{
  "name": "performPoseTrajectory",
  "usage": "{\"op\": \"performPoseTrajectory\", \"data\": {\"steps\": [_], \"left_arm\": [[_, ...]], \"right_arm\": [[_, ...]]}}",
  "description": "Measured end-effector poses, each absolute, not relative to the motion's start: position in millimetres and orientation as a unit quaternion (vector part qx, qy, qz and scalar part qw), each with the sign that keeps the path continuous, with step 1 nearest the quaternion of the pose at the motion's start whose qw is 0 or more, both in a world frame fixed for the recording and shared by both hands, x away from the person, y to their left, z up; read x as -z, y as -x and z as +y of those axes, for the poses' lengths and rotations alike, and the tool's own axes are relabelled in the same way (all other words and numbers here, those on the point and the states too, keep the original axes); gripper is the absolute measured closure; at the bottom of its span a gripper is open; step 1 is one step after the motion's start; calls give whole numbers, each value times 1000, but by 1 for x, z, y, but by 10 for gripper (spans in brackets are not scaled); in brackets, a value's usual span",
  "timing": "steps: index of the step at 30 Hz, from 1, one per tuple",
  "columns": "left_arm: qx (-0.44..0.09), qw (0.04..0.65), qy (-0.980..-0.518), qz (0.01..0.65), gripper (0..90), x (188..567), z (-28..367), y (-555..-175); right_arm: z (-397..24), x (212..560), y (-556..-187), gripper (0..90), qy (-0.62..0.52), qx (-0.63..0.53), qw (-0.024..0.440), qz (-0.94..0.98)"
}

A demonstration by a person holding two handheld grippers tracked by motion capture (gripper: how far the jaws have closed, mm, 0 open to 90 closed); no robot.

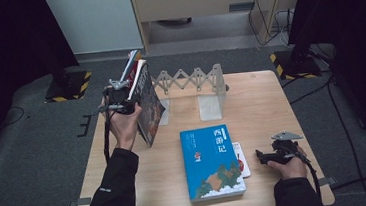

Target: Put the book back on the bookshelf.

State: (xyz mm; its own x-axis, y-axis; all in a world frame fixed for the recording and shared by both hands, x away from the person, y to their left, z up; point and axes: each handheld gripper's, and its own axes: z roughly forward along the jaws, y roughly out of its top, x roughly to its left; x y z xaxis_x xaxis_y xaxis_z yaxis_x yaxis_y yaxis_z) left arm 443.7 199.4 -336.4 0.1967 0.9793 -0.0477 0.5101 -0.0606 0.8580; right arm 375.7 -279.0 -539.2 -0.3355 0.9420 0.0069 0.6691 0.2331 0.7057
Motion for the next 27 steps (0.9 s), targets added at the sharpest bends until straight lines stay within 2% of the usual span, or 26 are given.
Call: {"op": "performPoseTrajectory", "data": {"steps": [6, 10, 20, 27], "left_arm": [[-309, 411, -659, 549, 821, 325, 192, -443], [-318, 432, -639, 552, 821, 324, 189, -451], [-340, 419, -627, 563, 821, 342, 176, -475], [-361, 434, -609, 558, 820, 352, 173, -479]], "right_arm": [[-279, 539, -376, 19, -534, -314, 218, 754], [-279, 539, -376, 19, -534, -314, 217, 755], [-279, 539, -376, 19, -533, -314, 218, 755], [-279, 539, -376, 19, -533, -314, 218, 755]]}}
